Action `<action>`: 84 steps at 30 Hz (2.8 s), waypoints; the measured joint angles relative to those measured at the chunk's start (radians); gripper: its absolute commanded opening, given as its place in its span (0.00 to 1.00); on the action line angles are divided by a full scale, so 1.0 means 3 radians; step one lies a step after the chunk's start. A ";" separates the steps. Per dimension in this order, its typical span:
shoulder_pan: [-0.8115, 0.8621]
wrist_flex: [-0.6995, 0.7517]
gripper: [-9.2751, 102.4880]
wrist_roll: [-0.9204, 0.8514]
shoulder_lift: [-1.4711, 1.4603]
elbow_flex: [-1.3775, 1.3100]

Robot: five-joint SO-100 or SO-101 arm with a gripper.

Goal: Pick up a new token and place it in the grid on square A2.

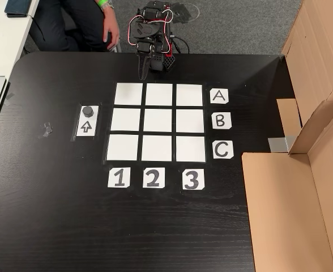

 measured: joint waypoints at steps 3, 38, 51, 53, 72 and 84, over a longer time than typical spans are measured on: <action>0.0000 0.0000 0.21 0.0000 -0.0020 0.0000; 0.0286 0.0102 0.24 0.0000 -0.0839 -0.0542; 0.0598 0.0343 0.27 0.0000 -0.1626 -0.1283; 0.0654 0.0343 0.27 0.0000 -0.1677 -0.1319; 0.1457 0.0864 0.29 -0.0118 -0.3487 -0.2618; 0.1820 0.1156 0.29 -0.0358 -0.4142 -0.3160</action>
